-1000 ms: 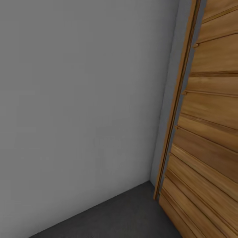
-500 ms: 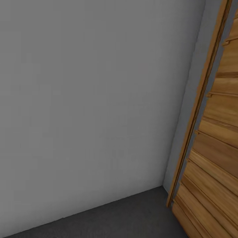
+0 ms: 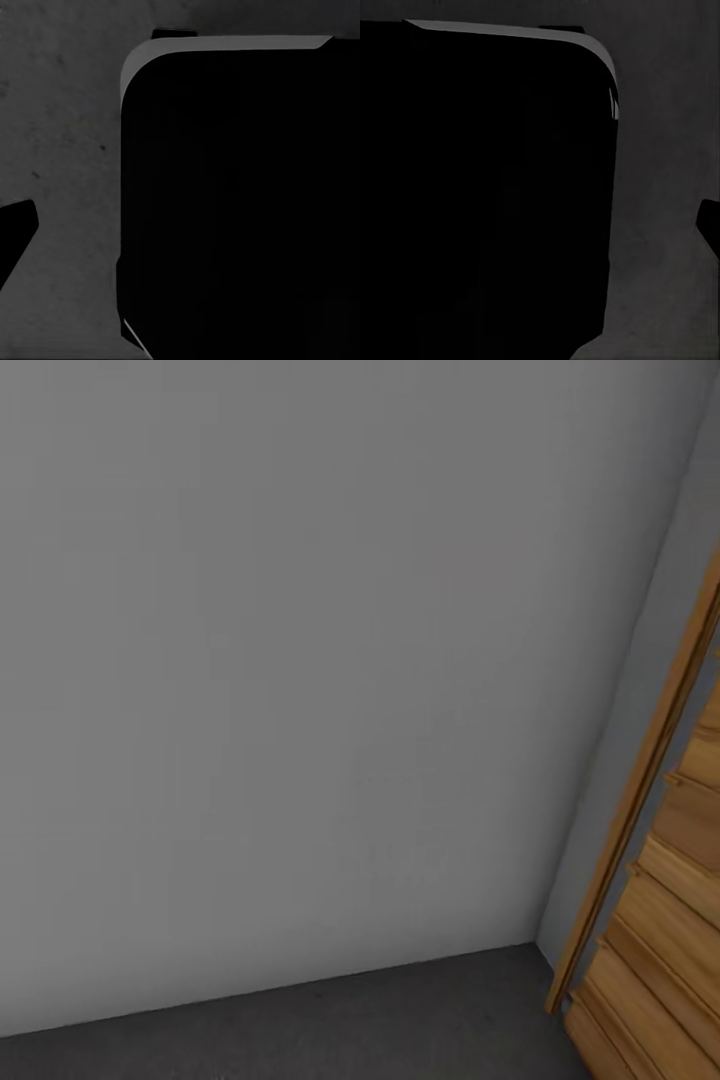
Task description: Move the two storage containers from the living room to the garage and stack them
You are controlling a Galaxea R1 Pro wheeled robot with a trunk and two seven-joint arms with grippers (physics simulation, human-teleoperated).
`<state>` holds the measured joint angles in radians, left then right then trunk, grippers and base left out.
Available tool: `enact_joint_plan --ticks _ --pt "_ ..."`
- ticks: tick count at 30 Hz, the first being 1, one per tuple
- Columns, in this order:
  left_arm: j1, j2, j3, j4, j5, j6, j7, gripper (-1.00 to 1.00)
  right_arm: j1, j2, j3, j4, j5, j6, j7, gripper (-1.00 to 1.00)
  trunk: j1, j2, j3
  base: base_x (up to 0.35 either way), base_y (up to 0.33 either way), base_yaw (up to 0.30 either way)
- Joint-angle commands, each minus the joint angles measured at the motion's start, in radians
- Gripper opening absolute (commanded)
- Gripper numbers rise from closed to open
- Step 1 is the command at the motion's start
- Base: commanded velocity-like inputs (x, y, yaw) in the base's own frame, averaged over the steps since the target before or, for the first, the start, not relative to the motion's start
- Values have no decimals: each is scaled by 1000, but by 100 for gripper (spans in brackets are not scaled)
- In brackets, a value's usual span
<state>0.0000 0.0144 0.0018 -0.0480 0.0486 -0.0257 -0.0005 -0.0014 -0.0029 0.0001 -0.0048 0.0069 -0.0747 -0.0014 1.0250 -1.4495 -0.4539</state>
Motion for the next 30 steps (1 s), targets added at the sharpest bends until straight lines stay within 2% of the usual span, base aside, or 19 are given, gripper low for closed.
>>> enact_joint_plan --ticks 1,6,9,13,18,24,30 --pt "0 0 0 -1 5 -2 0 100 0 0 0 0 1 -3 0 100 0 0 -1 0 0 288" --pt "0 -1 0 -1 5 -2 0 100 0 0 0 0 0 -3 0 100 0 0 -1 0 0 288" --pt "0 -18 16 -16 22 -12 -6 100 0 -2 9 0 4 -6 -1 100 0 0 -1 0 0 0" --pt "0 -26 15 -16 19 -12 -7 100 0 -2 9 0 4 -5 -1 100 0 0 -1 0 0 0" --pt "0 -43 14 -14 36 -14 -7 100 0 -2 8 0 6 0 0 100 0 0 -1 0 0 0" --pt "0 -47 14 -14 53 -15 -7 100 0 3 7 0 6 1 0 100 0 0 -1 0 0 17" --pt "0 -48 14 -13 57 -15 -7 100 0 1 6 0 2 -1 -2 100 0 0 -1 0 0 184"
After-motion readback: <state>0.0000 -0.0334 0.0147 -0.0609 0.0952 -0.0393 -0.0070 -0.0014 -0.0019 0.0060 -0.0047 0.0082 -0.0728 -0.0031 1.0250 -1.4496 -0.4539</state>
